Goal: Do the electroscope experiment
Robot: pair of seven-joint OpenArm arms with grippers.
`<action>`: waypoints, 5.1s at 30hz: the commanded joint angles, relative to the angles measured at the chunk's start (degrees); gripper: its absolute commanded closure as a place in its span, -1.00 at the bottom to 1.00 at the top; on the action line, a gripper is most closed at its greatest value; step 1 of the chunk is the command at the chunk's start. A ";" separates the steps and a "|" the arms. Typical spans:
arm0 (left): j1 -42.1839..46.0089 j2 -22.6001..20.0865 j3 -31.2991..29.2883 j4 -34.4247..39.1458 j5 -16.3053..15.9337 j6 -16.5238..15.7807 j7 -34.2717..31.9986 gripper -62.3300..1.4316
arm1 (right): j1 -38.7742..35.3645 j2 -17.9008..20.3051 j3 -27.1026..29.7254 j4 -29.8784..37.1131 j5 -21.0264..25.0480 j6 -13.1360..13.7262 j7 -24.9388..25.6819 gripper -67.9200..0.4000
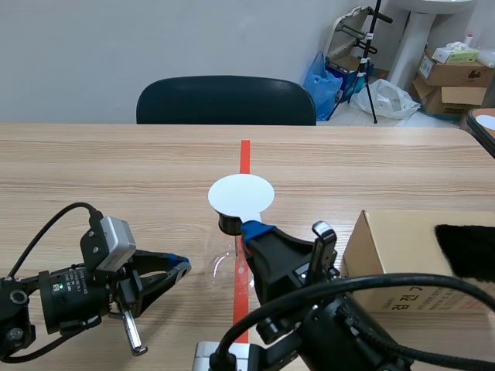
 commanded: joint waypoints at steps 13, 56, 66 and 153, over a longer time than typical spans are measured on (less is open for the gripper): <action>-0.15 -0.02 -0.59 1.18 -0.57 -0.11 -0.83 0.86 | 0.68 0.57 0.20 1.29 -0.04 -0.63 0.00 0.94; -0.17 -0.02 -0.59 1.18 -0.57 -0.11 -1.03 0.86 | 0.68 0.57 0.20 1.29 -0.04 -0.63 0.00 0.94; -0.02 -0.02 -0.59 1.18 -0.57 -0.11 -0.83 0.86 | 0.68 0.57 0.20 1.29 -0.04 -0.63 0.00 0.94; -0.02 -0.02 -0.59 1.18 -0.57 -0.11 -0.85 0.86 | 0.68 0.57 0.20 1.29 -0.04 -0.63 -9.60 0.94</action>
